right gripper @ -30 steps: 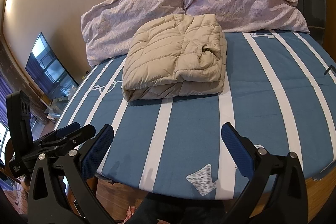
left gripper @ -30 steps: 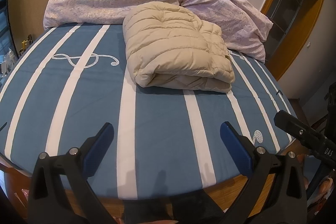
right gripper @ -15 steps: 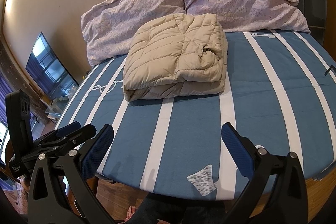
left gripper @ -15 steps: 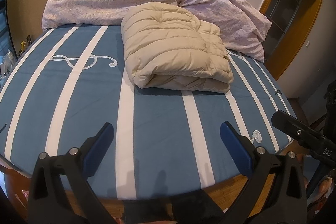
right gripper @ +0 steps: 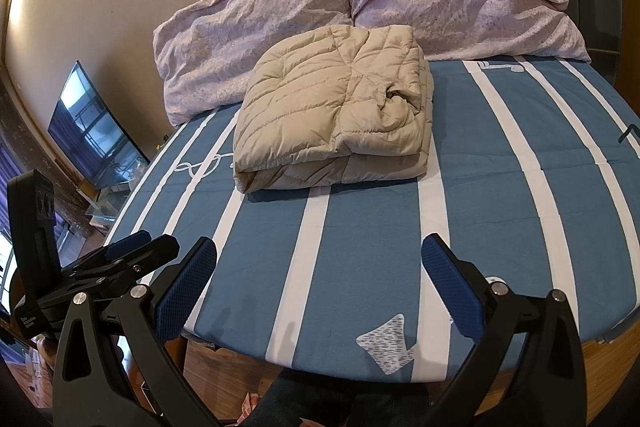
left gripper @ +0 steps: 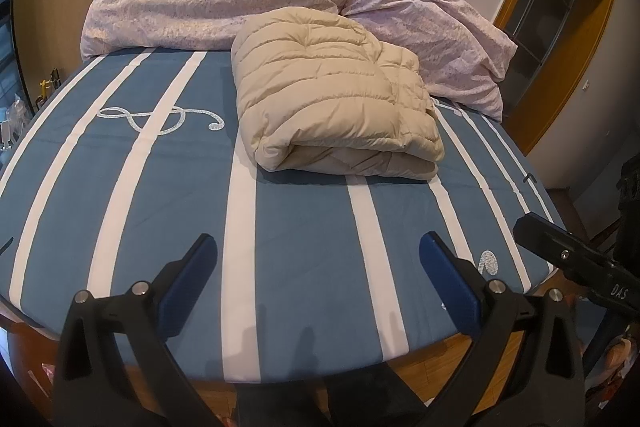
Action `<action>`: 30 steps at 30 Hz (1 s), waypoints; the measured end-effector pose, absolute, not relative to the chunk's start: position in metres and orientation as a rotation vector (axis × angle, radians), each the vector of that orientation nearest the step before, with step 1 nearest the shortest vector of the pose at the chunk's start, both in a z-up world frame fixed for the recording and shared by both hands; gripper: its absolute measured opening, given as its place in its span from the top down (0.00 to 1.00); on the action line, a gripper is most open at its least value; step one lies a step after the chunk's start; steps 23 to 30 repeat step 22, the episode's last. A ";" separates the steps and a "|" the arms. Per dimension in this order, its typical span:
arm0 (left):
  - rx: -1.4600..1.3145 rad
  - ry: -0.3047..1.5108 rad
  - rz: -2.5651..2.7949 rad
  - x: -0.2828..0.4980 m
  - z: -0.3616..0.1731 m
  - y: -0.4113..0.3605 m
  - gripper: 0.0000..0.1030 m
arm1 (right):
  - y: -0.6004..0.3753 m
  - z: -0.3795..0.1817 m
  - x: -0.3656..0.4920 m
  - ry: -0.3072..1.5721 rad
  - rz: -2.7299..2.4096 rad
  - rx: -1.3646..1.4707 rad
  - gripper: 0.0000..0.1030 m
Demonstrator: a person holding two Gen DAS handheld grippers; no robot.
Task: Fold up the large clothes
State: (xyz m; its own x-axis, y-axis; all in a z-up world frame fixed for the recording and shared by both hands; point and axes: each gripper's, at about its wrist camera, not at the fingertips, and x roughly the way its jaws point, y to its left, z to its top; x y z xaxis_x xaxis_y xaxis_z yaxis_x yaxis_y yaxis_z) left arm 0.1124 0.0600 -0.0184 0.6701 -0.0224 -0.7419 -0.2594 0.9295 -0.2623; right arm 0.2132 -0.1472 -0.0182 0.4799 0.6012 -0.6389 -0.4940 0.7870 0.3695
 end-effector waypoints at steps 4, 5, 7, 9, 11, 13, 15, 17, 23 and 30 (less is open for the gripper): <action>-0.359 0.823 0.131 0.113 -0.013 0.058 0.02 | -0.147 -0.019 0.213 0.836 0.672 0.142 0.01; -0.357 0.822 0.129 0.113 -0.012 0.058 0.02 | -0.147 -0.018 0.213 0.836 0.671 0.142 0.01; -0.356 0.820 0.127 0.113 -0.011 0.058 0.02 | -0.148 -0.018 0.214 0.836 0.672 0.142 0.01; -0.356 0.818 0.125 0.112 -0.011 0.059 0.02 | -0.148 -0.018 0.213 0.835 0.672 0.141 0.01; -0.355 0.815 0.124 0.112 -0.010 0.059 0.02 | -0.148 -0.018 0.214 0.834 0.672 0.142 0.01; -0.353 0.813 0.122 0.112 -0.009 0.059 0.02 | -0.149 -0.018 0.213 0.834 0.674 0.142 0.01; -0.351 0.811 0.122 0.111 -0.009 0.058 0.02 | -0.148 -0.018 0.213 0.833 0.672 0.143 0.01; -0.352 0.813 0.122 0.111 -0.009 0.058 0.02 | -0.149 -0.018 0.213 0.833 0.672 0.144 0.01; -0.353 0.812 0.122 0.111 -0.009 0.059 0.02 | -0.149 -0.018 0.213 0.833 0.674 0.143 0.01; -0.353 0.812 0.122 0.111 -0.009 0.059 0.02 | -0.149 -0.018 0.213 0.833 0.674 0.143 0.01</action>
